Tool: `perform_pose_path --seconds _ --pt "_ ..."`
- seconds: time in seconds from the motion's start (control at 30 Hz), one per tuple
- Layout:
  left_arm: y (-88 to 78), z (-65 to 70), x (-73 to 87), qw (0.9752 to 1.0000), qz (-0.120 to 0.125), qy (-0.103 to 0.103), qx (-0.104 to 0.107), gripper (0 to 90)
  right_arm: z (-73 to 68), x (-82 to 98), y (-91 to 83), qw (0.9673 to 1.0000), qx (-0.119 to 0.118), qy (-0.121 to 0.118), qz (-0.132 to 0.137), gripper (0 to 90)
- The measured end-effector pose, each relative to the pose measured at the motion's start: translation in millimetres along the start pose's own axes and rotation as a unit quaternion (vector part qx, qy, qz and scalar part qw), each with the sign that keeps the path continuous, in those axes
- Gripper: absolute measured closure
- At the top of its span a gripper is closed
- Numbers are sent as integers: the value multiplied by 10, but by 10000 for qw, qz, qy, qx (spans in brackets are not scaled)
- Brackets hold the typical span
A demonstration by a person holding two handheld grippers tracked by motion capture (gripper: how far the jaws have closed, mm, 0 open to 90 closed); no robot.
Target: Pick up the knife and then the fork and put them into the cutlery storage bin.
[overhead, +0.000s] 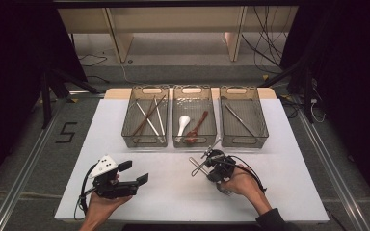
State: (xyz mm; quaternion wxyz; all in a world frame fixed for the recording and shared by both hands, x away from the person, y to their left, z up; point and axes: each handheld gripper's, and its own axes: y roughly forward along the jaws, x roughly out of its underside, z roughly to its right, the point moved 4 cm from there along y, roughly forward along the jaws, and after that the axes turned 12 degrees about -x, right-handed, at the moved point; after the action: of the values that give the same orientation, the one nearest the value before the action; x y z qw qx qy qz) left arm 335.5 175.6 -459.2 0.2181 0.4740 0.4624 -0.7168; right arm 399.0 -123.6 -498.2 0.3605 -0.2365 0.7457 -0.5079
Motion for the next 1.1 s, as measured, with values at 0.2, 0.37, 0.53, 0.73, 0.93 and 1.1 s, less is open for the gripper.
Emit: perform_pose_path --seconds 0.2,0.37,0.53,0.73,0.93,1.1 --pt "-4 -3 2 10000 3 -6 -9 172 -3 -7 -2 10000 33 5 -78 835" --pt "-4 -5 1 10000 10 -8 -7 172 -3 -9 -4 10000 18 -15 -56 847" --pt "-5 -11 0 10000 12 -13 -15 172 0 1 -14 9999 -13 -68 -82 849" --pt "-4 -7 -2 10000 12 -2 -14 172 -5 8 -44 9999 -28 -103 -25 849" --pt "-5 -13 -2 10000 12 -5 -19 172 8 5 -100 9999 -19 -136 77 850" --pt "-5 -13 -2 10000 10 -4 -21 172 23 3 -143 9997 7 -173 173 850"
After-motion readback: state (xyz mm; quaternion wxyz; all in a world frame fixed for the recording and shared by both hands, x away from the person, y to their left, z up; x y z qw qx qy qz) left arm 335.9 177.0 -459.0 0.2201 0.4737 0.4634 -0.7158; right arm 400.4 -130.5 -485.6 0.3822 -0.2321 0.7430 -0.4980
